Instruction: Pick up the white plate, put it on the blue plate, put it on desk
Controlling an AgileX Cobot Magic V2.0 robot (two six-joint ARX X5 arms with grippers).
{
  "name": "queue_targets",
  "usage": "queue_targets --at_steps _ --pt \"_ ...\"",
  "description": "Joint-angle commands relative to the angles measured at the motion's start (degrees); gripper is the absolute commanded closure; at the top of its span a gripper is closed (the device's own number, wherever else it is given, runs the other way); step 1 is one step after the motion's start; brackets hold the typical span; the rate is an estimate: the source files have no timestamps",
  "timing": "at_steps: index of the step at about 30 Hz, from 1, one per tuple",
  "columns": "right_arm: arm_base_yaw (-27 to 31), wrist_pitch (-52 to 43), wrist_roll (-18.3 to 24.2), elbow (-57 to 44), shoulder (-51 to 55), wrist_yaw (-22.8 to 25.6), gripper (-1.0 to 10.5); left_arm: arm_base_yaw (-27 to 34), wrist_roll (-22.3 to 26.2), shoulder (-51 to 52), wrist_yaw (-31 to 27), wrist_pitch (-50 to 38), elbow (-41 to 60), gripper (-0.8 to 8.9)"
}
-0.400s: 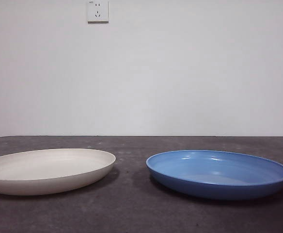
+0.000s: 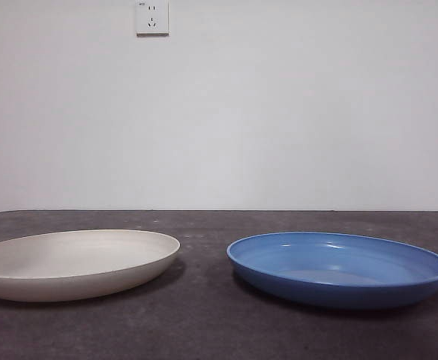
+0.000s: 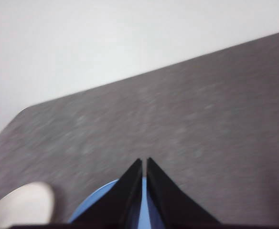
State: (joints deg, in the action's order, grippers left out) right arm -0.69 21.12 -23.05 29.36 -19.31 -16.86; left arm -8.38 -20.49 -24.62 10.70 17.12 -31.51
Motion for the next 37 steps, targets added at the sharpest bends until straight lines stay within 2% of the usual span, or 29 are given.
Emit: queue_targets --at_steps 1,6,14,16,20,25,27,30,32,35,37 --pt "-0.1 3.6 0.9 5.2 -4.3 -5.2 9.4 -0.9 0.4 -3.5 3.1 0.3 -5.3 7.98" --pt "-1.6 8.4 5.4 13.2 -10.2 -11.8 9.4 -4.0 0.6 -9.0 7.3 2.1 -11.9 7.98" --pt "-8.9 16.9 12.5 23.2 -16.0 -13.9 9.4 -12.0 6.7 -14.4 11.0 9.9 -18.6 7.98" --pt "-10.0 18.8 14.0 24.5 -17.0 -16.5 9.4 -14.2 7.3 -14.6 11.0 10.7 -19.0 7.98" --pt "-10.5 20.2 15.0 25.5 -17.7 -22.3 9.4 -16.5 7.4 -14.6 11.6 10.8 -19.0 7.93" --pt "-10.4 20.1 15.0 25.5 -17.6 -22.1 9.4 -16.9 7.4 -14.6 11.6 10.8 -19.0 7.75" --pt "-10.4 20.5 15.0 25.4 -17.6 -22.1 9.4 -16.9 7.4 -14.6 11.6 10.8 -19.0 7.09" --pt "-10.4 20.5 15.0 25.4 -17.7 -22.1 8.8 -16.9 7.4 -14.6 11.6 10.8 -19.0 4.86" --pt "-10.4 20.5 15.0 25.4 -17.7 -22.1 7.2 -16.9 7.5 -14.6 11.6 10.8 -19.0 3.47" --pt "-10.4 20.5 14.9 25.4 -17.7 -21.8 4.4 -16.9 7.4 -14.6 11.6 10.7 -19.0 2.35" --pt "-10.4 20.5 14.9 25.4 -17.7 -21.2 3.6 -16.9 7.4 -14.6 11.6 10.6 -19.0 1.85"
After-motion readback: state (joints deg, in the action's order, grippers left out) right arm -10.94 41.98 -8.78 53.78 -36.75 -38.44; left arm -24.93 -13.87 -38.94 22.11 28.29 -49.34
